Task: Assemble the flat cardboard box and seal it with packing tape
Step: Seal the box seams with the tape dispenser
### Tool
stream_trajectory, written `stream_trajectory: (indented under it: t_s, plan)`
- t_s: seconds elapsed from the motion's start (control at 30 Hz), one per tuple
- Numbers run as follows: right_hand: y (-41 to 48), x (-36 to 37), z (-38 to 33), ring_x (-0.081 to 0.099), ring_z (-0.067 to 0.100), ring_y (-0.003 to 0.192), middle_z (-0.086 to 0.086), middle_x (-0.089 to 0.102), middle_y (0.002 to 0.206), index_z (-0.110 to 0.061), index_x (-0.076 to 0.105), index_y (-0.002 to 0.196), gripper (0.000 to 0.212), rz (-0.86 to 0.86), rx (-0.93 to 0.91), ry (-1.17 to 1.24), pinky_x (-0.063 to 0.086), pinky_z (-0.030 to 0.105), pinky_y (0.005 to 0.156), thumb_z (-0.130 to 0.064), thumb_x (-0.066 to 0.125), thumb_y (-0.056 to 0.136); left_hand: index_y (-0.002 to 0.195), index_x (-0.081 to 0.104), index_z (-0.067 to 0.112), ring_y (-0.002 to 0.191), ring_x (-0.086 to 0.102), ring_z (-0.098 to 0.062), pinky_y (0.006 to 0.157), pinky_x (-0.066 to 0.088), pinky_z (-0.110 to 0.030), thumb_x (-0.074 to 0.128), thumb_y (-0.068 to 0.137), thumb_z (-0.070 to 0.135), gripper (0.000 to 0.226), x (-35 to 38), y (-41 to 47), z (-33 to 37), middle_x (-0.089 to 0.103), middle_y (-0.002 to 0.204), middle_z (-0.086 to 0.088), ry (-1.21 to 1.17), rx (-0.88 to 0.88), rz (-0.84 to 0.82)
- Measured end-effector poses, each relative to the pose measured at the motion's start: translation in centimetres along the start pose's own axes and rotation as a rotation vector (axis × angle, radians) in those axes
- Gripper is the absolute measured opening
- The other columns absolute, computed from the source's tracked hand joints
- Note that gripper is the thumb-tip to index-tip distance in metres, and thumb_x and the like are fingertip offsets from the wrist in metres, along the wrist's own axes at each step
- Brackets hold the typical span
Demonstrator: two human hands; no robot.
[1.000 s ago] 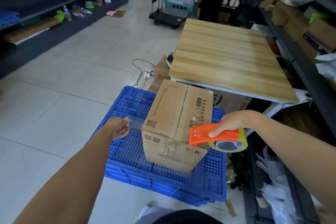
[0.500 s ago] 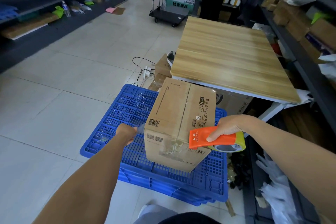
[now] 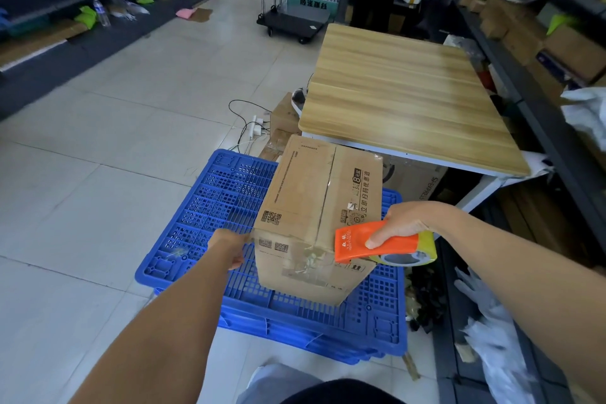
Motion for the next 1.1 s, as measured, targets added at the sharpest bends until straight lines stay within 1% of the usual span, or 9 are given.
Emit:
stream_trajectory:
  t_s: [0.17,0.27,0.4,0.5,0.63,0.7,0.83,0.97,1.1]
  plan:
    - [0.0,-0.2,-0.2,0.057,0.008,0.077,-0.011,0.058,0.085,-0.031,0.054,0.078,0.030,0.003,0.006,-0.003,0.045,0.026,0.079,-0.060,0.064,0.078,0.062,0.042,0.011,0.049,0.043,-0.020,0.049,0.040,-0.024,0.068,0.086,0.023,0.037,0.4,-0.2,-0.1,0.049,0.064,-0.007,0.252,0.075,0.165]
    - [0.1,-0.1,0.0,0.057,0.009,0.078,-0.011,0.058,0.085,-0.031,0.055,0.079,0.030,0.003,0.001,0.000,0.045,0.026,0.079,-0.059,0.064,0.078,0.080,0.052,0.005,0.077,0.063,-0.028,0.061,0.046,-0.030,0.069,0.085,0.028,0.029,0.8,-0.9,0.3,0.061,0.084,-0.012,0.330,0.134,0.176]
    - [0.4,0.1,0.4,0.059,0.011,0.082,-0.010,0.059,0.087,-0.031,0.056,0.078,0.033,0.013,0.006,0.005,0.047,0.028,0.084,-0.062,0.066,0.075,0.109,0.059,-0.001,0.096,0.066,-0.031,0.069,0.050,-0.036,0.059,0.090,0.018,0.027,1.3,-1.0,-0.9,0.067,0.106,-0.016,0.495,0.126,0.176]
    - [0.5,0.2,0.6,0.060,0.013,0.084,-0.010,0.060,0.087,-0.030,0.056,0.079,0.034,0.014,0.005,0.027,0.047,0.029,0.084,-0.062,0.067,0.074,0.115,0.056,-0.005,0.104,0.063,-0.036,0.079,0.051,-0.039,0.050,0.092,0.004,0.026,0.1,-1.5,-1.1,0.064,0.114,-0.021,0.378,0.128,0.254]
    - [0.5,0.1,0.6,0.061,0.018,0.097,-0.005,0.062,0.100,-0.025,0.060,0.094,0.050,0.000,0.015,0.033,0.047,0.034,0.091,-0.067,0.068,0.068,0.113,0.056,-0.004,0.102,0.060,-0.039,0.090,0.050,-0.050,0.047,0.091,0.008,0.026,-1.3,-3.6,3.6,0.054,0.122,-0.022,0.308,0.409,0.493]
    - [0.4,-0.1,0.5,0.060,0.020,0.102,-0.003,0.061,0.105,-0.024,0.060,0.100,0.057,-0.001,0.025,0.024,0.046,0.037,0.098,-0.069,0.067,0.067,0.113,0.054,0.001,0.099,0.061,-0.034,0.091,0.050,-0.048,0.050,0.090,0.025,0.033,0.6,-5.6,6.0,0.054,0.120,-0.017,0.417,0.520,0.386]
    - [0.0,0.0,0.9,0.059,0.020,0.100,-0.005,0.060,0.100,-0.026,0.059,0.089,0.044,-0.020,0.010,0.009,0.045,0.035,0.097,-0.067,0.064,0.072,0.131,0.046,0.006,0.119,0.052,-0.039,0.098,0.046,-0.052,0.038,0.061,0.085,0.106,7.2,-7.4,7.3,0.050,0.135,-0.020,0.807,0.510,-0.033]
    - [-0.2,0.4,1.6,0.060,0.021,0.106,-0.002,0.061,0.109,-0.024,0.060,0.106,0.054,-0.023,-0.032,0.068,0.044,0.037,0.100,-0.067,0.063,0.074,0.150,0.002,-0.003,0.144,-0.006,-0.049,0.116,0.008,-0.057,0.038,0.078,0.079,0.116,9.0,-9.5,6.5,-0.008,0.155,-0.032,0.978,0.396,-0.071]
    - [-1.1,0.1,2.8,0.063,0.019,0.104,0.000,0.066,0.112,-0.018,0.066,0.113,0.065,-0.021,-0.063,0.147,0.045,0.038,0.101,-0.069,0.062,0.072,0.150,-0.014,0.001,0.143,-0.019,-0.044,0.116,-0.002,-0.055,0.044,0.079,0.075,0.118,9.1,-11.0,6.4,-0.022,0.154,-0.028,0.993,0.401,-0.062]
Point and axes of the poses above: each hand's wrist, its own y-axis towards the middle knuckle, its own x-axis out of the palm, z = x × y, the point moved 2 cm from there along y, towards the middle knuckle
